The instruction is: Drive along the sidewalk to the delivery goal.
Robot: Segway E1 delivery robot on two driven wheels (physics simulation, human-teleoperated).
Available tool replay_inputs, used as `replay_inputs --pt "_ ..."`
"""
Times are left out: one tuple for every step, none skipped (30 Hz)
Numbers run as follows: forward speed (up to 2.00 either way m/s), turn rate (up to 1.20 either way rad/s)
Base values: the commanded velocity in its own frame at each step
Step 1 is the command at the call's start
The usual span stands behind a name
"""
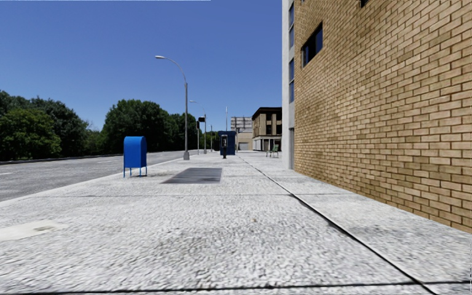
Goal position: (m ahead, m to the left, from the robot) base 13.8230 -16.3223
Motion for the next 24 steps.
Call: replay_inputs --pt "2.00 0.00" --pt "2.00 0.00" --pt "2.00 0.00" --pt "2.00 0.00" --pt "2.00 0.00" --pt "2.00 0.00" --pt "2.00 0.00" --pt "2.00 0.00" --pt "2.00 0.00" --pt "2.00 0.00" --pt "2.00 0.00" --pt "2.00 0.00" --pt "2.00 0.00" --pt "2.00 0.00" --pt "2.00 0.00" --pt "2.00 0.00" --pt "2.00 0.00" --pt "2.00 0.00" --pt "2.00 0.00" --pt "2.00 0.00" --pt "2.00 0.00" --pt "2.00 0.00" --pt "2.00 0.00" --pt "2.00 0.00"
